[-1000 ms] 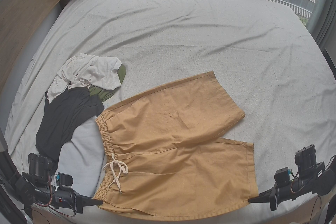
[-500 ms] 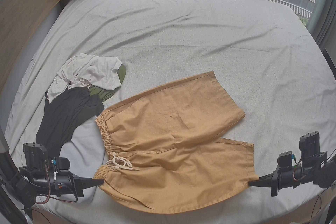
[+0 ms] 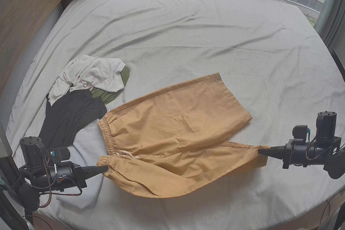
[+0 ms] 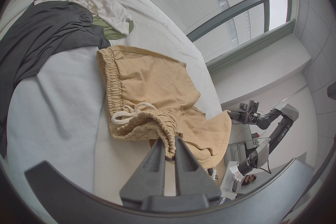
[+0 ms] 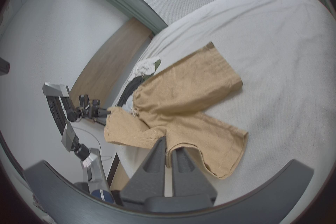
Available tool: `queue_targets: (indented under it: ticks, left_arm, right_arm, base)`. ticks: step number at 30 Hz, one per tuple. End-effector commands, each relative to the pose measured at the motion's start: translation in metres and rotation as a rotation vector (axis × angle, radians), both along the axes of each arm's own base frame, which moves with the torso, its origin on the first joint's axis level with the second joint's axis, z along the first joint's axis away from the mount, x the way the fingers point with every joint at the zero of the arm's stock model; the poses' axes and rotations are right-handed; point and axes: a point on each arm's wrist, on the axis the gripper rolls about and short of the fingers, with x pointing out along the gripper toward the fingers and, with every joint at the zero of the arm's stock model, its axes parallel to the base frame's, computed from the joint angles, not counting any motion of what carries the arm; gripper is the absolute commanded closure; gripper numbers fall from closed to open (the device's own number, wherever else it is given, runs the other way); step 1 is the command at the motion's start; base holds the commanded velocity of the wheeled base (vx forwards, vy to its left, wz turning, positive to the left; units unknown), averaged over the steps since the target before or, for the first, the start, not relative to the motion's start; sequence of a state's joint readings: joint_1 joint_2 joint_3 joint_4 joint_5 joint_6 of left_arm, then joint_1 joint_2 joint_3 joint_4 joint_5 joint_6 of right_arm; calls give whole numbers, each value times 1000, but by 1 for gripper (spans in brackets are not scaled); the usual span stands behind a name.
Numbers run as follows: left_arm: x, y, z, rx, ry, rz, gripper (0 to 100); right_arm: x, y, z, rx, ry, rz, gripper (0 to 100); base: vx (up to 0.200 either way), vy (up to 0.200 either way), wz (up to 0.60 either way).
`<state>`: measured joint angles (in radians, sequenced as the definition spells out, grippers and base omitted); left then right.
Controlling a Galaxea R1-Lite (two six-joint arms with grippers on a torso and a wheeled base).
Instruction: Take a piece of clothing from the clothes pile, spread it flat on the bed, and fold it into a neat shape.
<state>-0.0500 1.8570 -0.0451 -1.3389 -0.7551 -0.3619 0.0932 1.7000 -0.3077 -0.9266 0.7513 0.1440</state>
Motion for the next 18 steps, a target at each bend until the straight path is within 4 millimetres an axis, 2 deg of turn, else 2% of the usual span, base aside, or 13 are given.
queue_targets:
  ticks: [1,11,18]
  left_arm:
    - [3,-1,2,-1,-21,-2,100]
    - [10,-1,7,-47,-27,23,100]
    - [9,-1,9,-47,-38,26,100]
  right_arm:
    - [12,2,15,67,-72,-26,100]
    - [54,13,13,90,-91,-58,100]
    - [63,14,18,97,-115,-57,100]
  base:
    - [0,0,0]
    - [0,0,0]
    - [0,0,0]
